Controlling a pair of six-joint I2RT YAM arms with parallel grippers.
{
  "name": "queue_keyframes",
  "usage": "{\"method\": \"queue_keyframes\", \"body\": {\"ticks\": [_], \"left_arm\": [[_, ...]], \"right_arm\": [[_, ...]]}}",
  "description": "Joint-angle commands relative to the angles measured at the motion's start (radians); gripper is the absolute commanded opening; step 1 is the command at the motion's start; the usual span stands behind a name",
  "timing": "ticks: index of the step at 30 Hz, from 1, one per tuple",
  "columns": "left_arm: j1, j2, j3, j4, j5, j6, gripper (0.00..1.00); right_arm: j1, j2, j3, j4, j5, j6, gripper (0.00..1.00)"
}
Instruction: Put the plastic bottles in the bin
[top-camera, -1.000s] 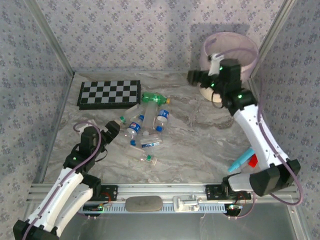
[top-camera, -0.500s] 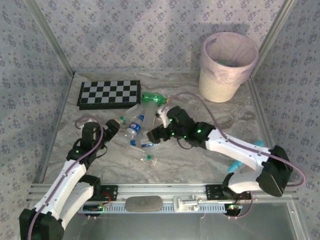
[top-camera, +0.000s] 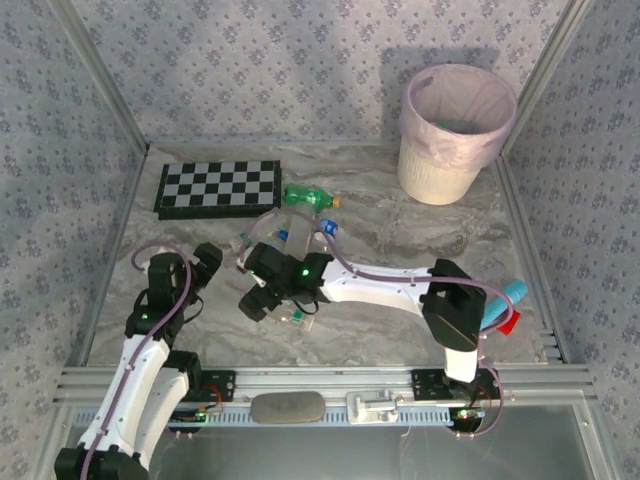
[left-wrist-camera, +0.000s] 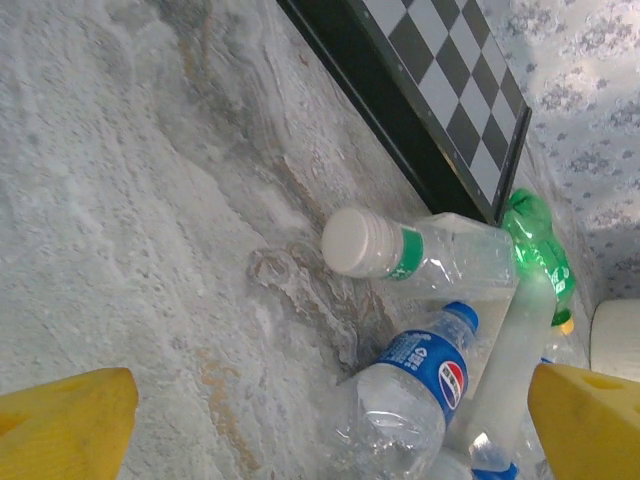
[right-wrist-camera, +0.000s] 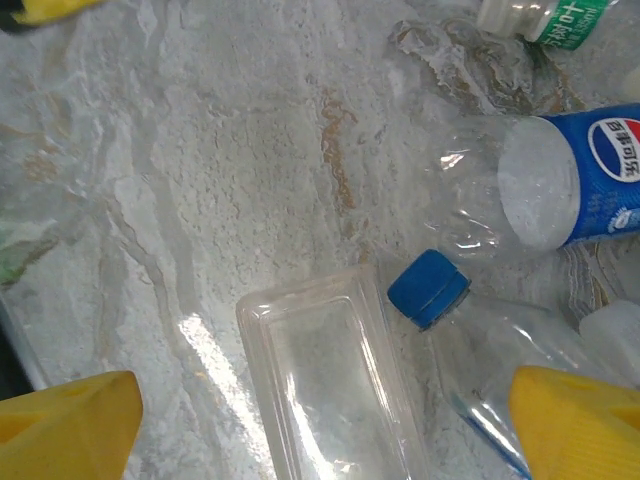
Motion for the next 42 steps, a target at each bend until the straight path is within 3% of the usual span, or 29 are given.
{"method": "queue_keyframes", "body": {"ticks": [1, 7, 28, 33, 42], "left_arm": [[0.043, -0.022, -0.005, -0.037, 0.044, 0.033, 1.0], [0.088, -0.013, -0.002, -0.024, 0.077, 0.035, 1.0], [0.09, -0.016, -0.005, -0.031, 0.095, 0.029, 1.0], [0.089, -0.016, -0.005, -0.029, 0.096, 0.027, 1.0], [0.091, -0.016, -0.006, -0.029, 0.097, 0.026, 1.0]], "right_arm": [[0.006, 0.05, 0.069, -0.184, 0.049, -0.09, 0.96], [0.03, 0.086, 0.088, -0.231, 0.013, -0.141, 0.95], [0.052, 0.213, 0.131, -0.255, 0.06, -0.158, 0.86], [0.052, 0.227, 0.138, -0.255, 0.058, -0.165, 0.79], [0.052, 0.222, 0.136, -0.249, 0.051, -0.175, 0.55]]}}
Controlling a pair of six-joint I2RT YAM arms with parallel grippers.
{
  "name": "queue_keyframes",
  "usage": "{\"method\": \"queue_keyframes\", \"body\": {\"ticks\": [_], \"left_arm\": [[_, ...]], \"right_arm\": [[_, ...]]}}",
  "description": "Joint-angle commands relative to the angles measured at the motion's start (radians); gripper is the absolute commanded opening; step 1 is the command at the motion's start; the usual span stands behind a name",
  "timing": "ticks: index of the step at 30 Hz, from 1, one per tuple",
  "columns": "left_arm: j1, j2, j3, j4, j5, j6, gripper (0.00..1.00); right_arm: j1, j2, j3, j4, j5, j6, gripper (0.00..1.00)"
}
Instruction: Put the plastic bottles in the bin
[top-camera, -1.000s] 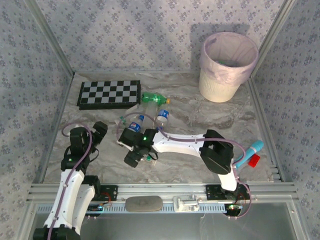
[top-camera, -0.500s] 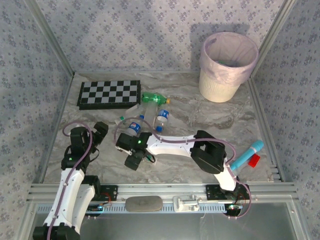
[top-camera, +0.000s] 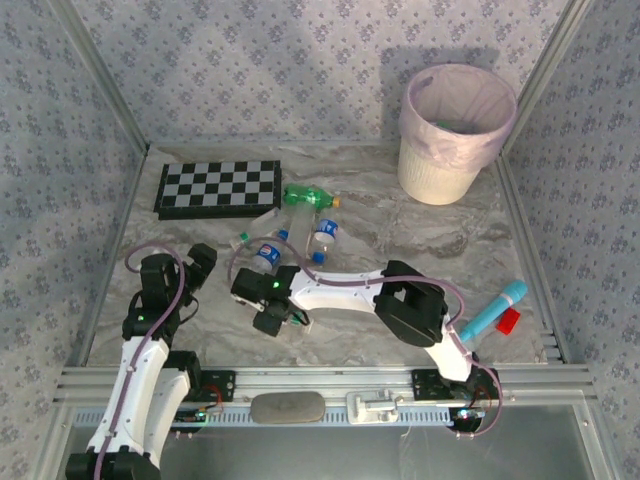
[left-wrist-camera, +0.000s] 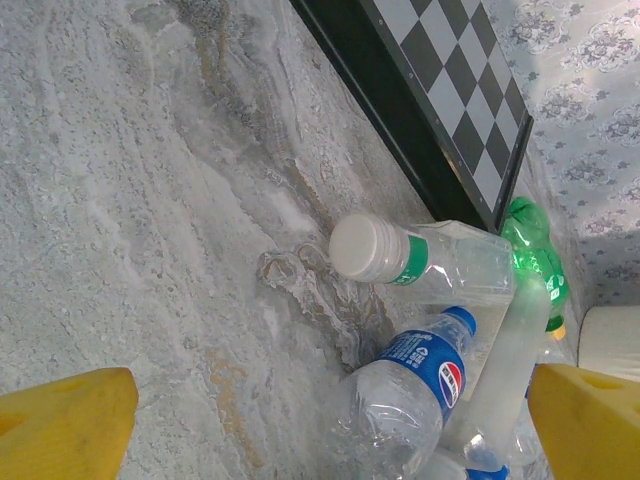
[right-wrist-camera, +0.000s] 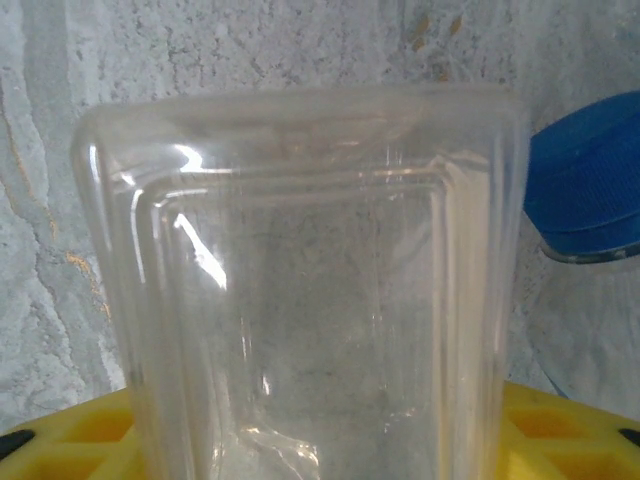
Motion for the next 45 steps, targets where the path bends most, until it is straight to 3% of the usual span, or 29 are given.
{"method": "queue_keyframes", "body": {"ticks": [1, 9, 16, 24, 31, 37, 45], "left_arm": [[0.008, -0.012, -0.004, -0.017, 0.012, 0.009, 1.0], [0.009, -0.011, -0.004, -0.015, 0.012, 0.01, 1.0], [0.009, -0.009, 0.005, -0.012, 0.027, 0.031, 1.0], [0.008, 0.039, 0.021, 0.043, 0.136, 0.082, 1.0], [-0.008, 0.115, 0.082, 0.035, 0.185, 0.176, 1.0], [-0.116, 0.19, 0.153, 0.009, 0.139, 0.259, 1.0], [-0.344, 0.351, 0.241, -0.01, -0.001, 0.326, 1.0]], "right_arm": [[0.002, 0.002, 0.024, -0.023, 0.006, -0.01, 0.54], [-0.01, -0.075, -0.013, 0.044, -0.046, -0.003, 0.45], [-0.111, -0.275, -0.122, 0.237, -0.177, 0.024, 0.44], [-0.341, -0.502, -0.205, 0.389, -0.304, 0.086, 0.44], [-0.591, -0.66, -0.223, 0.471, -0.291, 0.176, 0.42], [-0.76, -0.745, -0.175, 0.517, -0.133, 0.131, 0.43], [-1.048, -0.707, -0.06, 0.672, -0.159, 0.184, 0.42]]}}
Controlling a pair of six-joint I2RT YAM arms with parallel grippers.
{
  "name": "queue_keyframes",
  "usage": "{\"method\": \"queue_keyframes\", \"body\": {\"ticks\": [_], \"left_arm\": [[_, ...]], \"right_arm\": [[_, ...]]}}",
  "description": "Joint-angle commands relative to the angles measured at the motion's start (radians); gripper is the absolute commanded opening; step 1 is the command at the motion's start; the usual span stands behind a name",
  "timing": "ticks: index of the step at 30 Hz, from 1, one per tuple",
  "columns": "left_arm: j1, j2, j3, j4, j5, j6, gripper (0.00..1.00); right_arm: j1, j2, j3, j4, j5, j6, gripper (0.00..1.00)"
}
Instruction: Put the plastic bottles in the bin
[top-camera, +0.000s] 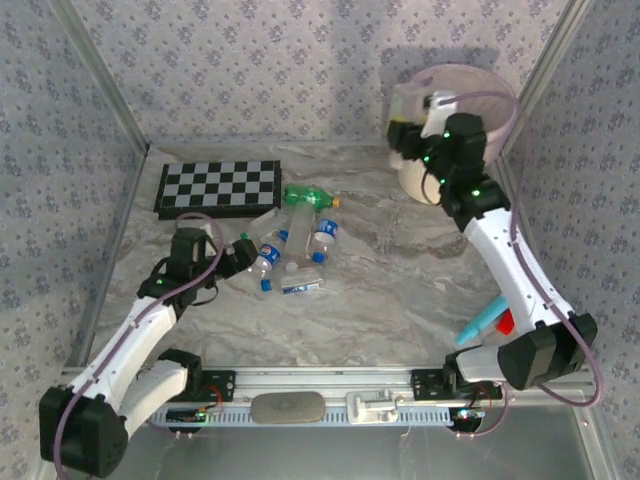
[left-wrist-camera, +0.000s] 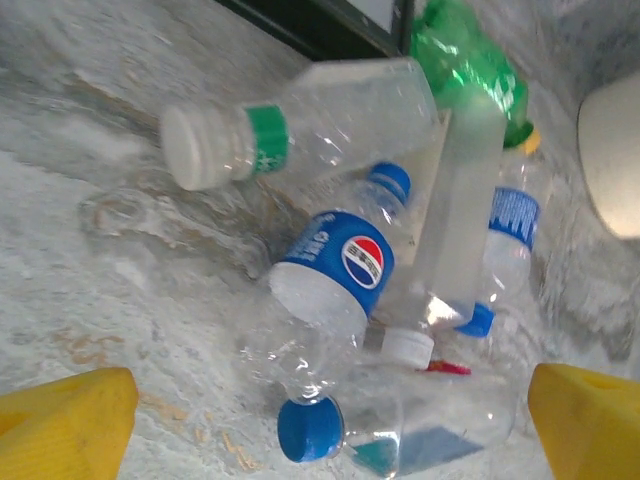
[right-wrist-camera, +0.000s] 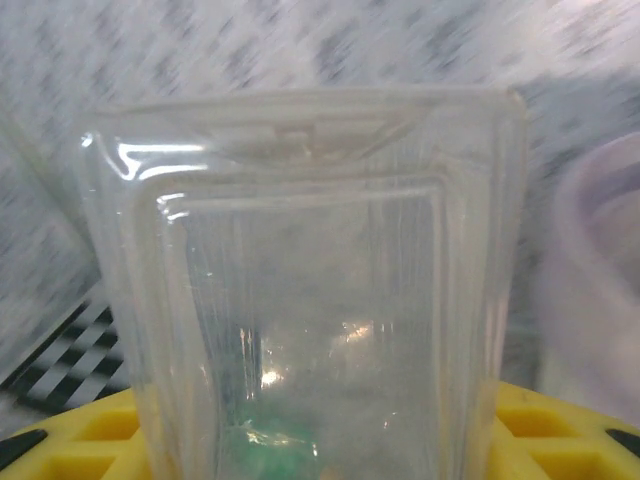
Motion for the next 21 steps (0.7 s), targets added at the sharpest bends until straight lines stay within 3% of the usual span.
{"method": "queue_keyframes", "body": {"ticks": [1, 8, 21], "left_arm": [[-0.066, 0.05, 0.055, -0.021, -0.077, 0.058, 1.0], [-0.177, 0.119, 0.089, -0.024, -0.126, 0.075, 1.0], [-0.216, 0.059, 0.055, -0.061, -0.169, 0.069, 1.0]], "right_arm": [[-0.095, 0.041, 0.107, 0.108, -0.002, 0.042, 0.41], [-0.213, 0.226, 0.328, 0.093, 0.03, 0.044, 0.41], [-0.261, 0.645, 0.798, -0.412, -0.005, 0.047, 0.44]]}}
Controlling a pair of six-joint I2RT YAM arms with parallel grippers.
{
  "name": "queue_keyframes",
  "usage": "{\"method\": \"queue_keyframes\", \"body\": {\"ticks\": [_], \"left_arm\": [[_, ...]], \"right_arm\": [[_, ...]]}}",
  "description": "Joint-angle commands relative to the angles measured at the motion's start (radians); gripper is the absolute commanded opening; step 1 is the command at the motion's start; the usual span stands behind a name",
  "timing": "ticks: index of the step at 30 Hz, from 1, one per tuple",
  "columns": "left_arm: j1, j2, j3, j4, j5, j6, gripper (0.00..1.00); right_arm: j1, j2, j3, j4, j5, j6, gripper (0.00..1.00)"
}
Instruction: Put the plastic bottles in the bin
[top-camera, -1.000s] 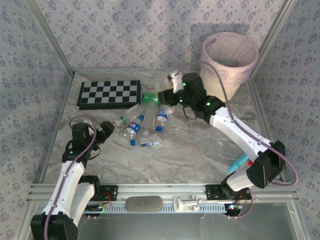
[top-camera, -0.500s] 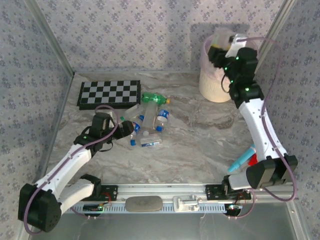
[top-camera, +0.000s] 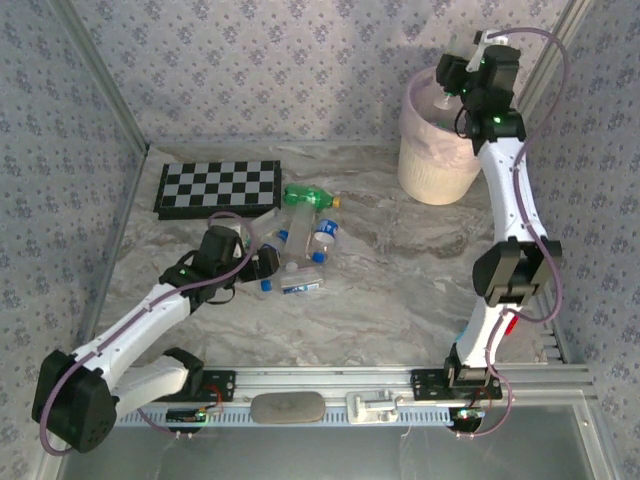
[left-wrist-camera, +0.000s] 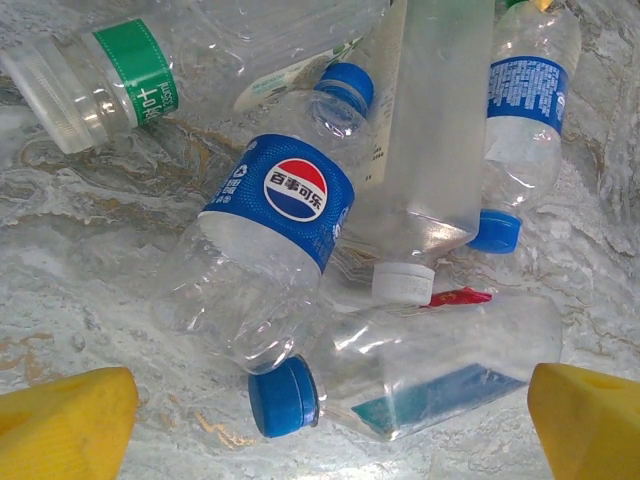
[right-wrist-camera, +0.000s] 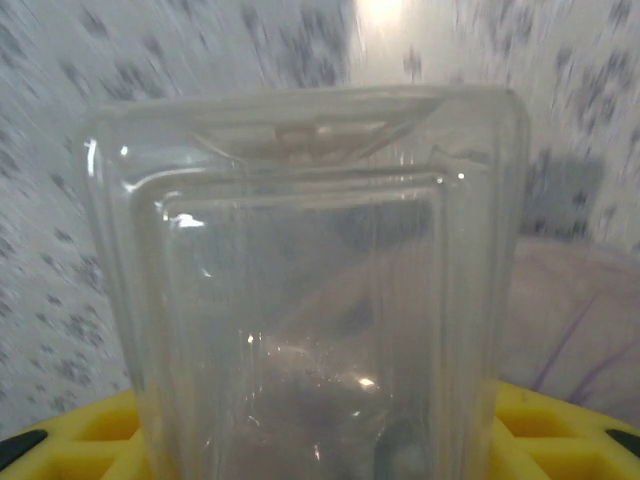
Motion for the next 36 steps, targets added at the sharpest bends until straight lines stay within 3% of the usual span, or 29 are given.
{"method": "queue_keyframes", "body": {"ticks": [1, 5, 10, 13, 18, 23, 29, 36], "left_arm": [[-0.011, -0.042, -0.005, -0.028, -0.029, 0.012, 1.0], [-0.015, -0.07, -0.015, -0.03, -0.037, 0.015, 1.0], [-0.017, -0.081, -0.012, -0.03, -0.043, 0.015, 1.0], [-0.02, -0.078, -0.006, -0.032, -0.041, 0.014, 1.0], [-0.023, -0.068, 0.006, -0.036, -0.039, 0.019, 1.0], [-0.025, -0.046, 0.02, -0.029, -0.041, 0.03, 1.0], [-0.037, 0.012, 0.062, 0.003, -0.037, 0.062, 1.0], [-0.06, 0.089, 0.131, 0.044, -0.025, 0.115, 1.0]], "right_arm": [[-0.015, 0.074, 0.112, -0.213, -0.022, 0.015, 0.44], [-0.025, 0.148, 0.176, -0.342, -0.026, 0.021, 0.45], [-0.033, 0.173, 0.174, -0.37, -0.026, 0.034, 0.51], [-0.034, 0.168, 0.185, -0.369, -0.024, 0.038, 0.64], [-0.034, 0.151, 0.263, -0.402, -0.021, 0.032, 0.96], [-0.025, 0.055, 0.259, -0.381, -0.014, 0.017, 1.0], [0.017, -0.146, 0.057, -0.3, -0.058, 0.022, 1.0], [0.166, -0.478, -0.469, -0.048, -0.052, 0.039, 1.0]]}}
